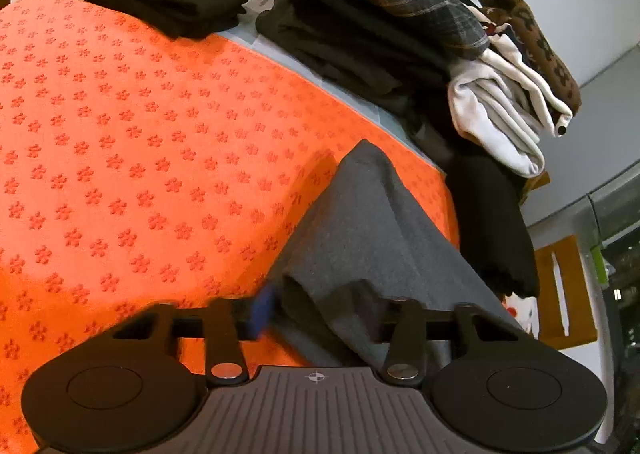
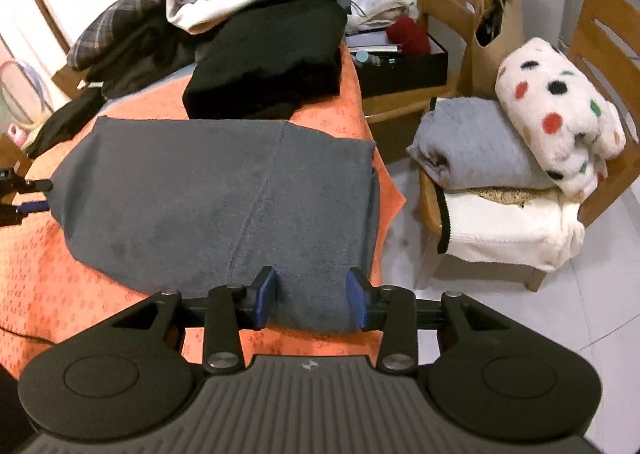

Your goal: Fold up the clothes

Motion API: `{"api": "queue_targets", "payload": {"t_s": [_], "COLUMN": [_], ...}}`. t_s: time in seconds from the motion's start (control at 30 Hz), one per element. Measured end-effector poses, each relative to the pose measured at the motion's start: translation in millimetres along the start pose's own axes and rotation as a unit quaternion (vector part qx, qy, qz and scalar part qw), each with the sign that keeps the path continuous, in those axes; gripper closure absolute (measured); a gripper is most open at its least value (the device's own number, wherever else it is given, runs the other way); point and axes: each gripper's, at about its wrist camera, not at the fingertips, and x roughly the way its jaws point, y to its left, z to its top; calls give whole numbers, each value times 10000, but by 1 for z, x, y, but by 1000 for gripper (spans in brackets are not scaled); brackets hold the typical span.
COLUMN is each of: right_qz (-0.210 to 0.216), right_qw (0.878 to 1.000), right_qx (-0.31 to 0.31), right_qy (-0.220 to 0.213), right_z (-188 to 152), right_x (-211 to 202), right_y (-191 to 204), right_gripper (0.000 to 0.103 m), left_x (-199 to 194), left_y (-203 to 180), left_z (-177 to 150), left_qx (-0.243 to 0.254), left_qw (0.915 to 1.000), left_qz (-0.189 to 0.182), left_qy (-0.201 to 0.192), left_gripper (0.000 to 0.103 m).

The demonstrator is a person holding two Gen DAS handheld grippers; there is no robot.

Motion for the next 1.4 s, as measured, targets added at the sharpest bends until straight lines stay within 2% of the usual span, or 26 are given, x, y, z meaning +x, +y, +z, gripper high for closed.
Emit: {"api": "queue_targets", "payload": {"t_s": [0.03, 0.1, 0.2, 0.37, 0.47, 0.5, 0.53, 0.6, 0.7, 0.83, 0.97, 1.1, 1.13, 1.17, 1.2, 1.4], "right_qz": [7, 3, -88, -180, -274, -337, -387, -476, -591, -522, -485, -531, -553, -580, -610, -885], "right_qw": [10000, 10000, 9999, 9998, 9995, 9993, 9991, 9988, 9981, 9984, 9983, 9979, 9978, 9975, 9973, 9946], "right_qx": [-5, -21, -66, 108, 33, 0, -35, -104, -184, -169, -184, -129, -91, -45, 5, 280], "right_qy": [-2, 24, -84, 25, 184, 179, 149, 68, -46, -159, -252, -339, -368, -392, -414, -465], "right_z": [1, 4, 12, 7, 0, 0, 0, 1, 2, 2, -5, -22, -27, -33, -39, -73], "right_x": [3, 6, -8, -1, 11, 11, 7, -3, -18, -31, -41, -55, -60, -65, -70, -91], "right_y": [2, 5, 7, -4, -2, -1, 1, 3, 6, 13, 28, 44, 47, 51, 55, 86], "right_gripper": [70, 98, 99, 99, 94, 91, 86, 80, 74, 69, 68, 68, 68, 68, 68, 68], "left_x": [-1, -10, -18, 3, -1, -8, -16, -29, -33, -18, 0, 9, 9, 9, 10, -18], "left_y": [-2, -7, -14, -2, 7, 9, 13, 22, 34, 40, 34, 29, 29, 30, 31, 16], "left_z": [0, 2, 8, 1, -4, -5, -6, -6, -2, 0, 1, -2, -2, -3, -3, 4], "left_qx": [56, 212, 429, 427, 222, 134, 25, -223, -521, -807, -794, -697, -686, -671, -654, -181], "left_qw": [10000, 9995, 9981, 9975, 9988, 9992, 9994, 9984, 9972, 9958, 9959, 9969, 9971, 9973, 9973, 9985], "left_qz": [39, 100, 265, 561, 423, 333, 215, 0, -178, -345, -434, -360, -324, -307, -314, -500], "left_qy": [-45, -228, -363, 23, -44, -154, -275, -510, -505, -244, 17, 69, 44, 45, 77, -153], "left_gripper": [99, 99, 99, 98, 90, 79, 58, 42, 41, 40, 39, 41, 51, 68, 92, 94]}}
